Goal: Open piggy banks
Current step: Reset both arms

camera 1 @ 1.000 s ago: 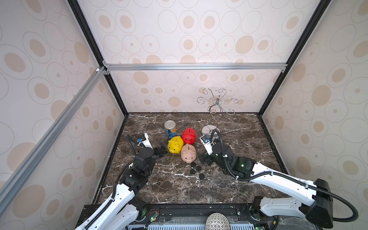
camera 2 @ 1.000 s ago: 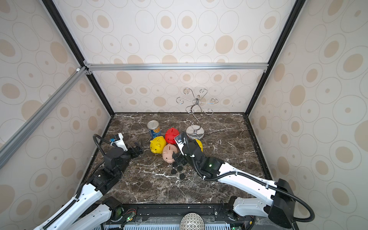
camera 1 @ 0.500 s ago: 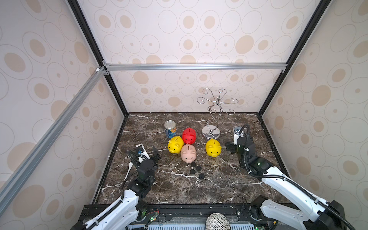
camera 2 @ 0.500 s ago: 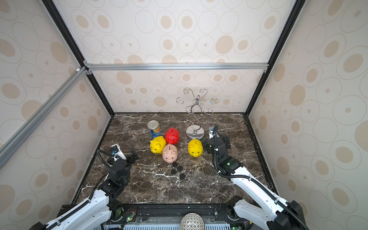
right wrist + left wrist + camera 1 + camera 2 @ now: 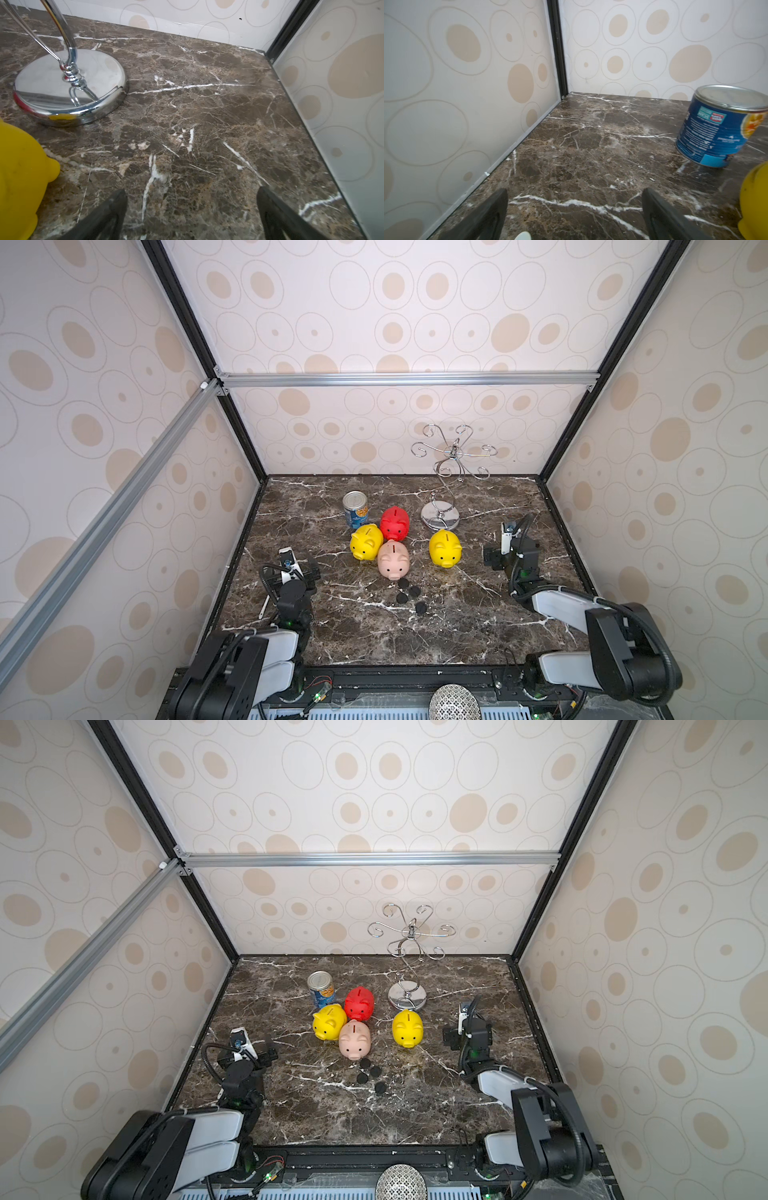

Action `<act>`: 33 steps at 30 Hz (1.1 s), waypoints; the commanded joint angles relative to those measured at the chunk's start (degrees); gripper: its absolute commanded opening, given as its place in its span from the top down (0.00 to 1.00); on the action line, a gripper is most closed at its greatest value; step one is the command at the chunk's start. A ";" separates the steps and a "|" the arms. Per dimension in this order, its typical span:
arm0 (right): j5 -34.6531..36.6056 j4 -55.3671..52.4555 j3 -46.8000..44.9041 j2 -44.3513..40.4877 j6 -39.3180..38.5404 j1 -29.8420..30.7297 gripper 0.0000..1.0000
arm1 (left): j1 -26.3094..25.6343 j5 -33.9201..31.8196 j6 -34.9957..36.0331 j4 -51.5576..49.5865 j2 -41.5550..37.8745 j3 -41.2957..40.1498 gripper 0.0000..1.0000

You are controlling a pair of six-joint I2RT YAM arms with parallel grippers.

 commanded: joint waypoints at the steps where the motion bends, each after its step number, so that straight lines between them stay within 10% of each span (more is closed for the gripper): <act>1: -2.43 12.81 -1.60 3.87 0.95 -1.27 0.02 | 1.35 6.18 3.73 14.03 4.34 1.06 0.00; 7: -3.43 21.19 -2.46 11.17 0.55 -1.46 0.02 | 3.08 10.54 5.78 34.82 22.88 1.13 0.00; 14: -9.19 12.80 1.38 10.79 2.94 -4.88 0.02 | 4.87 14.97 4.12 7.32 18.24 11.84 0.00; 33: -9.12 12.71 1.15 10.49 2.71 -4.86 0.02 | 7.06 17.12 2.29 5.02 18.34 13.09 0.00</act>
